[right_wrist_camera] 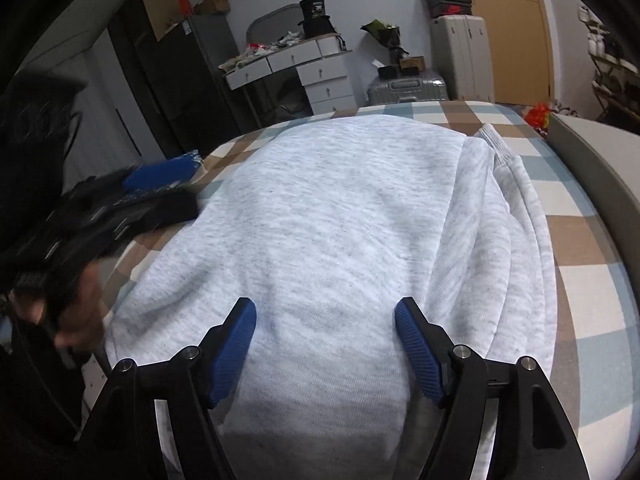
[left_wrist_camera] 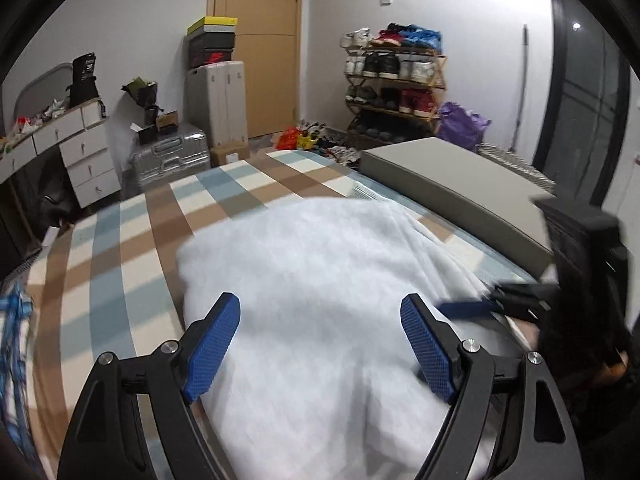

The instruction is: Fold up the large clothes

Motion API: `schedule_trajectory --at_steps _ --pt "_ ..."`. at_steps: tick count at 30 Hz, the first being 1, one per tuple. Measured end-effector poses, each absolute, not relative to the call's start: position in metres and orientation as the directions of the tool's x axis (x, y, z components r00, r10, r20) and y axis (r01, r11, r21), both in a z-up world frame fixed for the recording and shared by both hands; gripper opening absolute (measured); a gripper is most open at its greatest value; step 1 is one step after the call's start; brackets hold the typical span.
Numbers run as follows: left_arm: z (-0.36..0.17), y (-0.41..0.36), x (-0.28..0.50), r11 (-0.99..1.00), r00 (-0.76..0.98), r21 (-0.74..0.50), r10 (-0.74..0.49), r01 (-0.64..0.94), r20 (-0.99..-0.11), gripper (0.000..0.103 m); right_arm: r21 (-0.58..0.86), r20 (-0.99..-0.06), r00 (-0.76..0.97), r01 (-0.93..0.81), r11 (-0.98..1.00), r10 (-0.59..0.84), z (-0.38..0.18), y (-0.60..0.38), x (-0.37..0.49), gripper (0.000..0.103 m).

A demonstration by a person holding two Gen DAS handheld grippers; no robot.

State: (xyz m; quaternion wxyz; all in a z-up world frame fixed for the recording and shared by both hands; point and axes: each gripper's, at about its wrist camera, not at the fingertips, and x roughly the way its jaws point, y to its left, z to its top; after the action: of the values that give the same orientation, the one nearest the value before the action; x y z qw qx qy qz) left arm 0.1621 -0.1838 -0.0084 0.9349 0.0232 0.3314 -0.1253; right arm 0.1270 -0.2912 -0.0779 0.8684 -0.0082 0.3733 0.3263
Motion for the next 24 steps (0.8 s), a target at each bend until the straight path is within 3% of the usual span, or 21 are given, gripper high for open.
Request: schedule_trajectory --at_steps 3,4,5,7,8,13,18,21,24 --pt "-0.012 -0.179 0.183 0.978 0.75 -0.036 -0.18 0.204 -0.637 0.079 0.232 -0.646 0.51 -0.577 0.783 0.568 -0.078 -0.293 0.125 0.073" --pt "-0.013 -0.177 0.194 0.981 0.749 -0.022 -0.161 0.192 -0.643 0.073 0.233 -0.645 0.511 -0.577 0.783 0.569 -0.078 -0.292 0.125 0.073" --pt "-0.013 -0.174 0.203 0.985 0.752 -0.01 -0.138 0.173 -0.645 0.065 0.233 -0.643 0.512 -0.578 0.782 0.57 -0.078 -0.291 0.125 0.073" --pt "-0.015 -0.17 0.214 0.987 0.735 -0.001 -0.118 0.158 -0.668 0.024 0.236 -0.639 0.512 -0.579 0.781 0.573 -0.078 -0.291 0.125 0.073" --pt "-0.021 -0.169 0.221 0.986 0.709 -0.015 -0.131 0.167 -0.693 0.018 0.237 -0.638 0.512 -0.579 0.78 0.574 -0.078 -0.291 0.124 0.073" --pt "-0.064 -0.176 0.236 0.982 0.592 -0.017 -0.128 0.19 -0.796 0.017 0.25 -0.633 0.509 -0.579 0.776 0.583 -0.079 -0.292 0.125 0.074" --pt "-0.062 -0.193 0.224 0.975 0.613 0.107 -0.036 0.196 -0.789 0.017 0.25 -0.635 0.511 -0.574 0.78 0.579 -0.077 -0.291 0.124 0.074" --pt "-0.062 -0.193 0.219 0.973 0.619 0.127 -0.022 0.195 -0.785 0.017 0.261 -0.67 0.503 -0.529 0.807 0.546 -0.063 -0.292 0.121 0.073" --pt "-0.06 -0.19 0.216 0.974 0.619 0.115 -0.03 0.194 -0.785 0.017 0.239 -0.648 0.552 -0.507 0.828 0.525 -0.041 -0.294 0.118 0.073"
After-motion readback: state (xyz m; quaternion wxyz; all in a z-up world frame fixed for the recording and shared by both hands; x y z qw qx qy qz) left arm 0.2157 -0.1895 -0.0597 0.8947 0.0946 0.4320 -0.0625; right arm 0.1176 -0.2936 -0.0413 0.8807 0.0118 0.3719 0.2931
